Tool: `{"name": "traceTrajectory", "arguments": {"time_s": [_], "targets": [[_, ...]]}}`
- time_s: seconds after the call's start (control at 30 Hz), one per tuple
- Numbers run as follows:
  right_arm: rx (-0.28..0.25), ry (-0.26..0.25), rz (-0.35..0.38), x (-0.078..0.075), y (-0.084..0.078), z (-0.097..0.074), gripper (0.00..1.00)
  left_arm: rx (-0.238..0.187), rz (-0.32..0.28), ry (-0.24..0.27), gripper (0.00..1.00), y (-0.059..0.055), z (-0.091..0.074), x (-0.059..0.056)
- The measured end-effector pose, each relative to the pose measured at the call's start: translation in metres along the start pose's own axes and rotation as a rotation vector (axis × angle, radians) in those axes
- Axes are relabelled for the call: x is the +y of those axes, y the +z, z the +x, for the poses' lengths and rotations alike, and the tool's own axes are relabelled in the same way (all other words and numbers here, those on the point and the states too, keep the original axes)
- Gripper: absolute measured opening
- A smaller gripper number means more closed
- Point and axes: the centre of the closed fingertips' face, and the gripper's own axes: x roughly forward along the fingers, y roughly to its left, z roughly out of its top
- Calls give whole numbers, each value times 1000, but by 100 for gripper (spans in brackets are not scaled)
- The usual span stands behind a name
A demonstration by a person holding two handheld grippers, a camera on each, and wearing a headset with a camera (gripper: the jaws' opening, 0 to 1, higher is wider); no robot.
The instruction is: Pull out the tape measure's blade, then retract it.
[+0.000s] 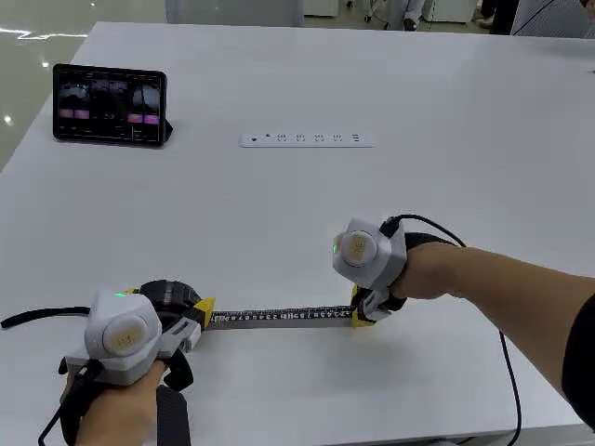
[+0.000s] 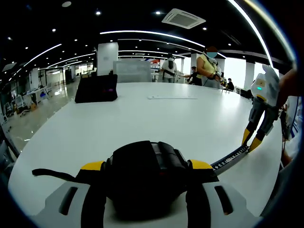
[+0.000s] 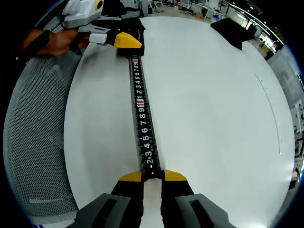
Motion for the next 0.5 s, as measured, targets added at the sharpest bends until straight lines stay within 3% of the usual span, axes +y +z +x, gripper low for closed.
{"name": "traceTrajectory", "arguments": {"time_s": [0.5], "targets": [[21,9,-27,5,8,2,9,5,-3,-3,64,1,0,0]]}}
